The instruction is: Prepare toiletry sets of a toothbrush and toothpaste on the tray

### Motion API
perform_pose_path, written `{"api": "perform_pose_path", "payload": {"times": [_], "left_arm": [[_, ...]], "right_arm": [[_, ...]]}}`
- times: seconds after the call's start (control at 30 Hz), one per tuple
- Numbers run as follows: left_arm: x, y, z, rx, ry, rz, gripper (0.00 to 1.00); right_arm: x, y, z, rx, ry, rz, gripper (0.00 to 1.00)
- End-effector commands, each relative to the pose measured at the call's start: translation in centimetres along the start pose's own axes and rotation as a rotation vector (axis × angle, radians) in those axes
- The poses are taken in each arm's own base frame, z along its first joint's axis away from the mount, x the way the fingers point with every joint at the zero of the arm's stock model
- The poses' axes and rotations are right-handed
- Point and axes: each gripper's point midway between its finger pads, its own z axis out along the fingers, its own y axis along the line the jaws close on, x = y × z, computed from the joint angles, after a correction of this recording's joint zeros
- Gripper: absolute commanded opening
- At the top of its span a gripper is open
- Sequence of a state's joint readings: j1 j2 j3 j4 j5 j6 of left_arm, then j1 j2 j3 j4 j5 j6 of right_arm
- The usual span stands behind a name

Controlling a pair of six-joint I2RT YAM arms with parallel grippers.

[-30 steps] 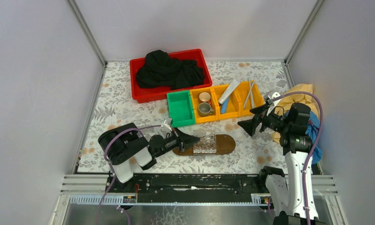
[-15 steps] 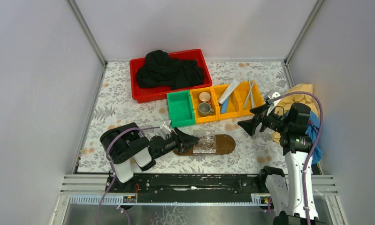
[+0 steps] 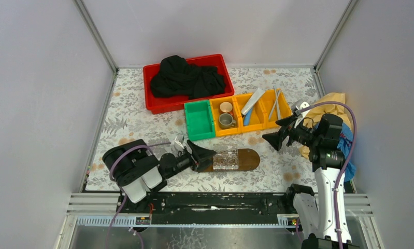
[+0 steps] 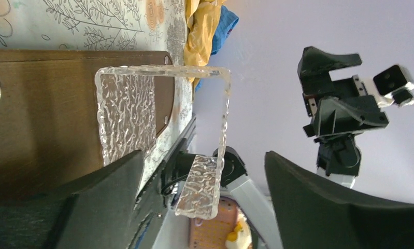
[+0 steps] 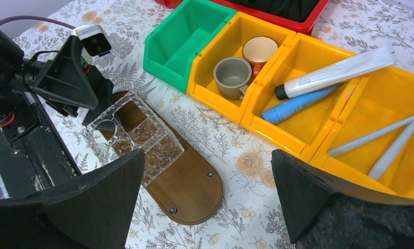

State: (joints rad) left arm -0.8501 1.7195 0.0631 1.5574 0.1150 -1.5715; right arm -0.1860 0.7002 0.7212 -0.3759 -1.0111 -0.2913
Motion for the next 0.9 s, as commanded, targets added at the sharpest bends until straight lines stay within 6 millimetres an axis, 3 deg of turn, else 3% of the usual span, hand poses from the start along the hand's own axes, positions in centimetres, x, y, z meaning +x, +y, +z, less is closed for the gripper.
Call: {"api": "perform_pose_path", "payload": {"times": [0.0,0.47,0.6,0.67,0.73,0.87], "left_arm": [[-0.9,-1.1,-1.3,0.047,-0.060,0.035,1.00],[-1.3,-1.1,-5.6,0.053,-0.093,0.132,1.00],[-2.3,2.2,-6.1,-0.136,-0.126,0.215,1.00],[-4.0,1.9,-6.6,-0.259,-0.189,0.346,1.00],[-5.7,0.0,-8.2,-0.303,-0.272,0.452,1.00],[-7.2,-6.1,-10.6,-0.255,-0.347,0.671,1.00]], "right_arm": [[-0.1,-0.1,-0.1,0.005,-0.004,-0.017,0.99],[0.2,0.6,0.0,-0.042,-0.001,-0.015,0.99],[0.3,1.4,0.1,-0.094,-0.009,-0.019,1.00],[0.4,1.9,0.1,-0.124,-0.019,-0.029,1.00],[0.4,2.5,0.1,-0.153,-0.033,-0.048,1.00],[0.6,3.5,0.2,-0.229,-0.071,-0.094,0.99]]}}
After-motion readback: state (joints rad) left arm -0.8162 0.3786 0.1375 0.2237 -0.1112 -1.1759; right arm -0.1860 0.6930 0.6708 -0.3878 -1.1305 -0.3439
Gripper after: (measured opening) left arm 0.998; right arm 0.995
